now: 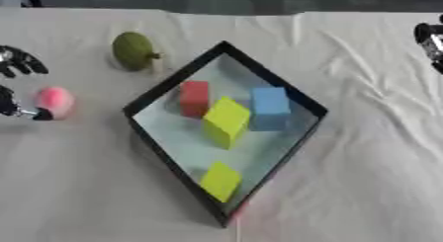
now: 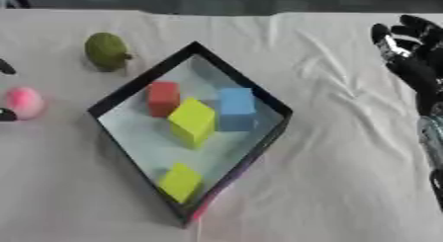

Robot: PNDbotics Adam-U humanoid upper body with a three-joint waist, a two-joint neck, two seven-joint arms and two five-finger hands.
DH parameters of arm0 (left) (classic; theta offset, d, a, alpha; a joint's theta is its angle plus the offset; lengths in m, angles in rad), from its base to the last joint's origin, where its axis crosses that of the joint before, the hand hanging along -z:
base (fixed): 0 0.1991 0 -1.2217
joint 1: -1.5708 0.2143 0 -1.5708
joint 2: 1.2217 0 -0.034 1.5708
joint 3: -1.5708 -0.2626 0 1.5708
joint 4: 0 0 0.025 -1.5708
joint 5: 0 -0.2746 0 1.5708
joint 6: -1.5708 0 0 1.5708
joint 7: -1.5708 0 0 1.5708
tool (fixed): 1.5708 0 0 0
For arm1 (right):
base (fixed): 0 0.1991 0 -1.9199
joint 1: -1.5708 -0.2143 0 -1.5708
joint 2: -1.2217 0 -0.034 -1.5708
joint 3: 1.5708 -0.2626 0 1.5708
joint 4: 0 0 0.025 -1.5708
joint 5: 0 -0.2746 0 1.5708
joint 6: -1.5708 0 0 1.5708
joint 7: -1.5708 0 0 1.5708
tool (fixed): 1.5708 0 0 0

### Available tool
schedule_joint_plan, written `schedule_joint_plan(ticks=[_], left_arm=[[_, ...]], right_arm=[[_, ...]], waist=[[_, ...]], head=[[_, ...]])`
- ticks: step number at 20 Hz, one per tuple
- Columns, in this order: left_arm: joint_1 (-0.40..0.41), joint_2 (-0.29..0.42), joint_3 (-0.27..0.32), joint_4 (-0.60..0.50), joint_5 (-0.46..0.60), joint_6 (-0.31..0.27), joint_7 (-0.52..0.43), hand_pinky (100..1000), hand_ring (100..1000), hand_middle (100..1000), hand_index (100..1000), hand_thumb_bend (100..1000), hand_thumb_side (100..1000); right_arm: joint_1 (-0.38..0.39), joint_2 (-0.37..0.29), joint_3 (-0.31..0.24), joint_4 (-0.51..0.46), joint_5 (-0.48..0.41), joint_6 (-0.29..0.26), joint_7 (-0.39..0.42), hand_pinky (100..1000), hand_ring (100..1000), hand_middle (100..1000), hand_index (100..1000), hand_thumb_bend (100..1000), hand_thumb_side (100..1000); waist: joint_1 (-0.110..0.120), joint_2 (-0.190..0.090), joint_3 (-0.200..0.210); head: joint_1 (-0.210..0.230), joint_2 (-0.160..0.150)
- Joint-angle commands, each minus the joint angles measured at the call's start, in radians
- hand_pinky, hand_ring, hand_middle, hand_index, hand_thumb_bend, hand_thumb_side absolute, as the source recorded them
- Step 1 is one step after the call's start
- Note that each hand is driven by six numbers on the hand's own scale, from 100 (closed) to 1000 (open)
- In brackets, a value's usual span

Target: Pick up objects on the table and place them in the box.

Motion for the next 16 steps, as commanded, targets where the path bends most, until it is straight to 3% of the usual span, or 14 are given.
schedule_joint_plan(ticks=[1, 4, 9, 13, 16], left_arm=[[-0.036, 0.003, -0.01, 0.023, -0.047, -0.002, 0.015, 850, 867, 810, 854, 709, 243], [-0.054, -0.016, -0.022, 0.062, -0.101, -0.005, 0.035, 851, 868, 813, 860, 734, 222], [-0.066, -0.061, -0.011, 0.127, -0.183, -0.023, 0.06, 845, 864, 807, 849, 680, 212], [-0.072, -0.073, -0.008, 0.149, -0.226, -0.028, 0.068, 837, 857, 798, 818, 575, 100], [-0.073, -0.073, -0.006, 0.154, -0.241, -0.026, 0.066, 832, 852, 788, 796, 523, 100]], right_arm=[[-0.012, -0.014, -0.002, -0.007, 0.002, -0.002, 0.006, 872, 782, 752, 833, 416, 355], [-0.012, -0.013, -0.002, -0.006, 0.003, -0.002, 0.008, 872, 782, 752, 833, 417, 355], [-0.01, -0.011, -0.002, -0.002, 0.003, -0.002, 0.007, 872, 781, 751, 832, 421, 355], [-0.009, -0.011, 0.001, 0.002, 0.002, -0.001, 0.009, 872, 780, 750, 833, 424, 356], [-0.007, -0.011, 0.002, 0.004, 0.003, -0.001, 0.009, 870, 780, 750, 833, 426, 356]], waist=[[0.01, -0.038, -0.002], [0.011, -0.037, -0.005], [0.011, -0.034, -0.008], [0.011, -0.034, -0.008], [0.011, -0.033, -0.007]], head=[[-0.002, -0.007], [0.002, -0.006], [0.006, -0.005], [0.011, -0.007], [0.013, -0.008]])
